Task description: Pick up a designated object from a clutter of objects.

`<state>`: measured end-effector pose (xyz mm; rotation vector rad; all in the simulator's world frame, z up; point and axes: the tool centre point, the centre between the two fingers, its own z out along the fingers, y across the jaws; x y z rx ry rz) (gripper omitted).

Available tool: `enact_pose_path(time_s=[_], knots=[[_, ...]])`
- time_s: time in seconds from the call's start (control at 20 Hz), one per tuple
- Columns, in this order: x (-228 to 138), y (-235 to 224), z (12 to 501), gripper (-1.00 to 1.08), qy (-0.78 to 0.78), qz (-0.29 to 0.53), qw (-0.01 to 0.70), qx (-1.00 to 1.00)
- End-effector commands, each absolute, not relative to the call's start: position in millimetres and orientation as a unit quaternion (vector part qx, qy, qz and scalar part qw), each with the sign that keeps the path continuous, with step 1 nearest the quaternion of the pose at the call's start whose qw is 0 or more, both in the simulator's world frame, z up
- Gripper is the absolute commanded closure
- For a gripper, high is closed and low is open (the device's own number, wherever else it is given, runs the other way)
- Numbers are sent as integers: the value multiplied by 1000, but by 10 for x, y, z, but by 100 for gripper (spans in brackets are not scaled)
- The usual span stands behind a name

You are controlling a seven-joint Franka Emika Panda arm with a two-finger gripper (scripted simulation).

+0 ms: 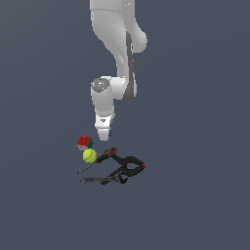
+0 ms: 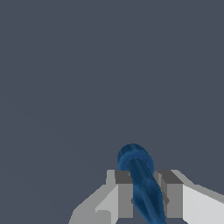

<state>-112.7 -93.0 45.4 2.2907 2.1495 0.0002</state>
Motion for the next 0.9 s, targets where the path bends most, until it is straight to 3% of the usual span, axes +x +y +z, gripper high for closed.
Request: enact_pose_path(time_s=[0.0,0.4,0.85], knots=[[-1125,-925,462,108,684,0,0,729],[-1082,-799,668,108,684,0,0,729],[-966,-469,1224,108,684,-1,1,729]])
